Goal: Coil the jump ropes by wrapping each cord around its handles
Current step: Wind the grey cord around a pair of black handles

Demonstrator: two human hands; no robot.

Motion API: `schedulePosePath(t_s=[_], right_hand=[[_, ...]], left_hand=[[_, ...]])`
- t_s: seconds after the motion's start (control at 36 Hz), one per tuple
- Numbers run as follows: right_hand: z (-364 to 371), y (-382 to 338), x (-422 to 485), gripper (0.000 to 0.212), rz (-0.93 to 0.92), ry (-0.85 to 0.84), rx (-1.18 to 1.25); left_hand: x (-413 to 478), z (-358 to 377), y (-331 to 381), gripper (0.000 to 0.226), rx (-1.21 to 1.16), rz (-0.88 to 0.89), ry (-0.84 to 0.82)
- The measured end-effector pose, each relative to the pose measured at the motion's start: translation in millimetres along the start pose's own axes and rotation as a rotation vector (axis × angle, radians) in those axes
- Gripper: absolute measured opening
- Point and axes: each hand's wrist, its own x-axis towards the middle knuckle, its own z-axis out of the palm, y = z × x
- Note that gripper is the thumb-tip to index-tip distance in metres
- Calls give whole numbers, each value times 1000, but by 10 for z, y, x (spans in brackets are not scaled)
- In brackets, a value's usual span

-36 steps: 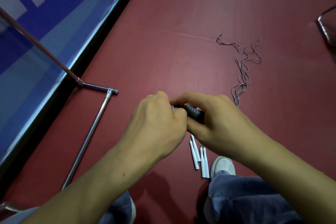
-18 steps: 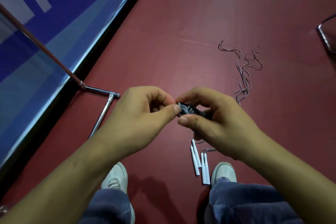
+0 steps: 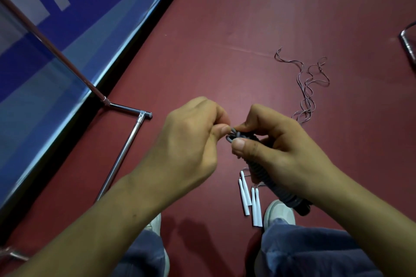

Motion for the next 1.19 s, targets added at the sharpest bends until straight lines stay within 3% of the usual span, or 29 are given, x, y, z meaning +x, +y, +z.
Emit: schedulePosePath(t_s=[0.11, 0.19, 0.44, 0.69, 0.89, 1.06, 1.19], right_hand=[[-12, -6, -27, 21, 24, 15, 79], [-28, -25, 2, 22, 0, 19, 53], [35, -68, 50, 25, -4, -22, 120], [117, -78, 95, 28, -41, -25, 135], [181, -53, 123, 21, -26, -24, 182], [311, -322, 306, 27, -71, -81, 183], [609, -829, 461, 27, -194, -120, 196]], left_hand=[[44, -81, -35, 4, -381, -311, -162], [45, -132, -19, 7, -493, -348, -235], [36, 59, 14, 18, -649, -489, -22], [41, 6, -44, 23, -607, -481, 39], [94, -181, -173, 17, -617, -410, -30], [156, -535, -156, 22, -579, -407, 34], [245, -1196, -77, 20, -385, -397, 83]])
